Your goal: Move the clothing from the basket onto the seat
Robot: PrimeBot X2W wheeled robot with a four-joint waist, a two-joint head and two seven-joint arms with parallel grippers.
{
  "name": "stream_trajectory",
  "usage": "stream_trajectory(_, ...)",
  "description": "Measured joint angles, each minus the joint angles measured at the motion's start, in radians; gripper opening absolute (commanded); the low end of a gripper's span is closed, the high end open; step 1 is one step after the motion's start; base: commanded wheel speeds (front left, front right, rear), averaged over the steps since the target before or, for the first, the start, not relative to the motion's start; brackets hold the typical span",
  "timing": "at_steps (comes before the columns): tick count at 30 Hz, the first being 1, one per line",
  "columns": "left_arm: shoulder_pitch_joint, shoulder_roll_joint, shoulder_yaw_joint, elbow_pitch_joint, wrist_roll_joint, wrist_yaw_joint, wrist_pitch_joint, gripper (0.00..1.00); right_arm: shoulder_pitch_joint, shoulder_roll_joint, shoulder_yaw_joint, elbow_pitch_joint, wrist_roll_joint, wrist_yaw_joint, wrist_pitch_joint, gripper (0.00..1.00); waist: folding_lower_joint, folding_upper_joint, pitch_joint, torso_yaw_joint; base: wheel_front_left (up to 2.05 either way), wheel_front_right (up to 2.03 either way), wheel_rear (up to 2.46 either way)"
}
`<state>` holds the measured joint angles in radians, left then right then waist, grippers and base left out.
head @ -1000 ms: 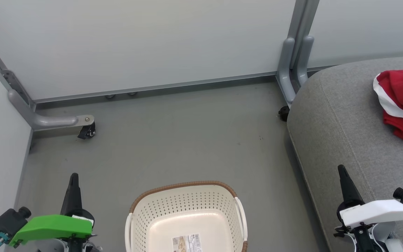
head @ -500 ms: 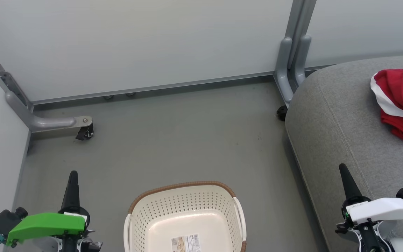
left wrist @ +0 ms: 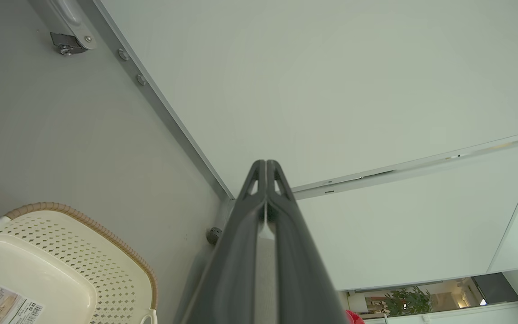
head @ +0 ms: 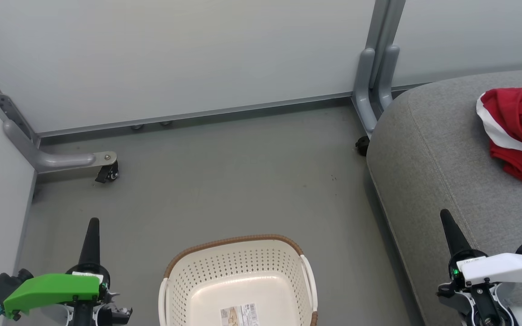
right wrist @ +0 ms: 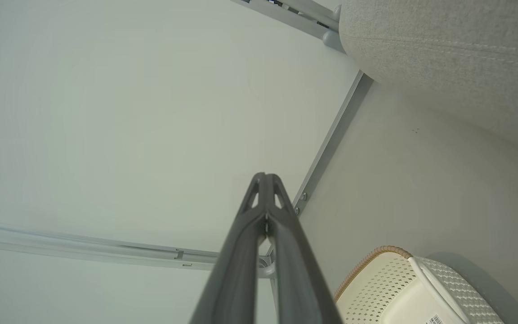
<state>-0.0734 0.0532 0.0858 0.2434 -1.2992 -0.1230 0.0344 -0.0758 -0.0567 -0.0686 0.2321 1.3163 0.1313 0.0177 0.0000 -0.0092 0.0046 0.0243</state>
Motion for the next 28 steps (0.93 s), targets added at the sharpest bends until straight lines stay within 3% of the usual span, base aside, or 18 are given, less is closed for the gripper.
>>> stream_trajectory(28, -0.020, -0.002, 0.019, 0.001, -0.218, -0.003, 0.057, 0.00, -0.019, 0.000, -0.022, 0.008, 0.215, 0.000, 0.061, 0.00, 0.0000, 0.0000, -0.001, -0.016, 0.00, 0.00, 0.00)
